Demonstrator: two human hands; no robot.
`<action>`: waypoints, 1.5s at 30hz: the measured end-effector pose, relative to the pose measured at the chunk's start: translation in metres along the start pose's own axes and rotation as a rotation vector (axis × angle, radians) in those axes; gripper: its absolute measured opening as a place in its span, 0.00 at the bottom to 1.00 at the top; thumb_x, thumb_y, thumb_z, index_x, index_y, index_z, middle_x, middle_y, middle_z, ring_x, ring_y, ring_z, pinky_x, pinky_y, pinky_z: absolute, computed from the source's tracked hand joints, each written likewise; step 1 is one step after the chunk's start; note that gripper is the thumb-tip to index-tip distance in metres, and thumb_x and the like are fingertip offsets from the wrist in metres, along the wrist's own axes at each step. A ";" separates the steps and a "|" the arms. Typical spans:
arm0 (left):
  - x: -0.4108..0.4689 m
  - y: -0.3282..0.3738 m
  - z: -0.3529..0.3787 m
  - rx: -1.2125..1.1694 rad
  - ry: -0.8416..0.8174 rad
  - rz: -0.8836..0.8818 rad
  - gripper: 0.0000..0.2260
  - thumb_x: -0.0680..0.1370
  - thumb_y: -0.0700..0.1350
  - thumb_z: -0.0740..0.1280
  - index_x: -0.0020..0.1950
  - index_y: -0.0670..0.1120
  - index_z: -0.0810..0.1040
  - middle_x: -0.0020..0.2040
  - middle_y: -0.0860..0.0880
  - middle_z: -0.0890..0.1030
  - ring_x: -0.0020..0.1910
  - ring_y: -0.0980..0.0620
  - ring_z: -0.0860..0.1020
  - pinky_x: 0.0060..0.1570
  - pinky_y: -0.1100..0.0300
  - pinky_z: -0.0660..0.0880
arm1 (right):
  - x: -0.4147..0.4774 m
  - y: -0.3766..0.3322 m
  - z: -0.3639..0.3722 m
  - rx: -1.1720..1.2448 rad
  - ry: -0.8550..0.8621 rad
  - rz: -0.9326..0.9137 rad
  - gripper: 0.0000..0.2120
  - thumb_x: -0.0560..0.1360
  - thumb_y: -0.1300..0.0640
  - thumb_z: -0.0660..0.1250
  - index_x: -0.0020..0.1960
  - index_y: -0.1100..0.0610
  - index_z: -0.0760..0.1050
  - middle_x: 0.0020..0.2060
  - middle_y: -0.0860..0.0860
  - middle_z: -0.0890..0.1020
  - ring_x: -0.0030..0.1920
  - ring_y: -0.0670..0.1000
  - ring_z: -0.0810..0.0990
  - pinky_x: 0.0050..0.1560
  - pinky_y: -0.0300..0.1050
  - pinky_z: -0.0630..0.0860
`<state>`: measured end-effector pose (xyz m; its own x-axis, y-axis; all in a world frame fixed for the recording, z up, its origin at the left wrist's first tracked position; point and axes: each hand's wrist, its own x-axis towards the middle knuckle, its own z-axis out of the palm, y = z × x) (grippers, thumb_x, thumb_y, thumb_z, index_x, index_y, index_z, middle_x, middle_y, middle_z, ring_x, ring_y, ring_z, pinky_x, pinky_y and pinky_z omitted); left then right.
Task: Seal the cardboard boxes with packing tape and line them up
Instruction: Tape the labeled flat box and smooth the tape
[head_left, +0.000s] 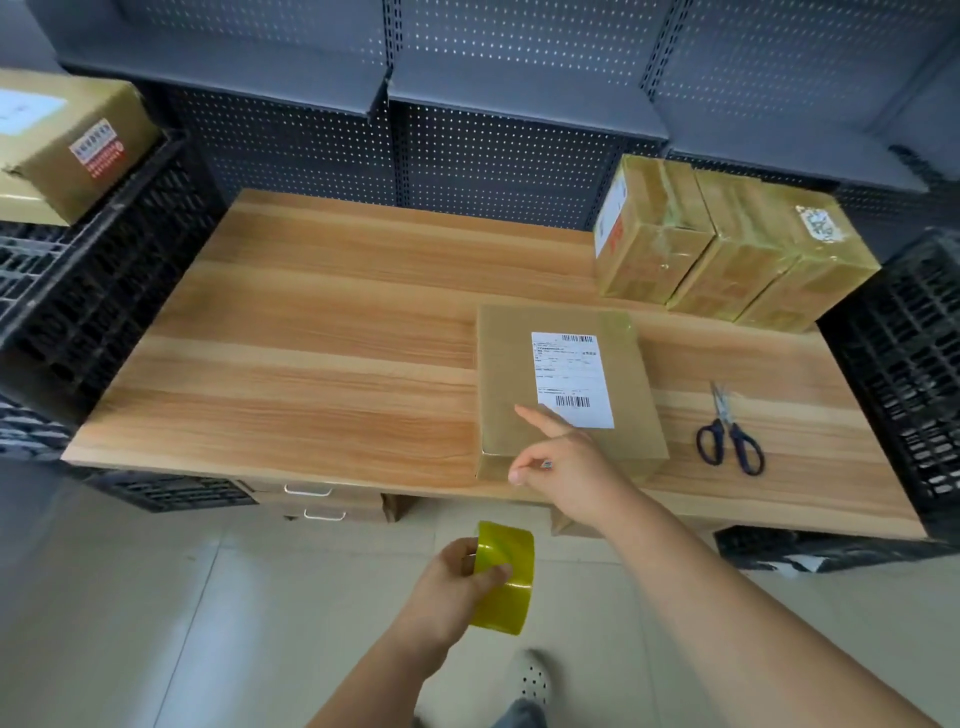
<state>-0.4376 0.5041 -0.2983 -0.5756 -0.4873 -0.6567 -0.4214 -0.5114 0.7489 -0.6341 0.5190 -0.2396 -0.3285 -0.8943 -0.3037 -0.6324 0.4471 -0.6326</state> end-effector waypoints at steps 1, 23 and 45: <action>-0.002 0.002 -0.003 0.003 0.015 0.020 0.13 0.75 0.43 0.73 0.58 0.45 0.77 0.51 0.46 0.84 0.48 0.49 0.83 0.41 0.63 0.77 | -0.001 -0.009 -0.003 0.046 0.012 0.008 0.05 0.73 0.53 0.73 0.39 0.46 0.83 0.65 0.39 0.76 0.69 0.44 0.70 0.71 0.48 0.65; -0.003 0.027 0.003 -0.137 0.051 0.043 0.10 0.77 0.45 0.70 0.56 0.42 0.80 0.49 0.47 0.86 0.49 0.49 0.84 0.47 0.59 0.80 | 0.048 -0.037 -0.044 0.093 -0.101 0.065 0.04 0.75 0.55 0.71 0.43 0.51 0.84 0.36 0.47 0.85 0.35 0.45 0.82 0.45 0.44 0.79; 0.019 0.025 -0.005 -0.138 0.195 -0.019 0.09 0.77 0.47 0.71 0.51 0.42 0.82 0.43 0.48 0.85 0.41 0.52 0.82 0.39 0.61 0.76 | 0.099 -0.011 -0.014 0.090 -0.094 -0.025 0.03 0.72 0.55 0.75 0.46 0.52 0.86 0.42 0.42 0.82 0.44 0.39 0.77 0.44 0.30 0.70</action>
<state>-0.4551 0.4788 -0.2924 -0.4168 -0.5969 -0.6855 -0.3238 -0.6072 0.7256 -0.6702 0.4256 -0.2528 -0.2437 -0.9047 -0.3494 -0.5729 0.4250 -0.7008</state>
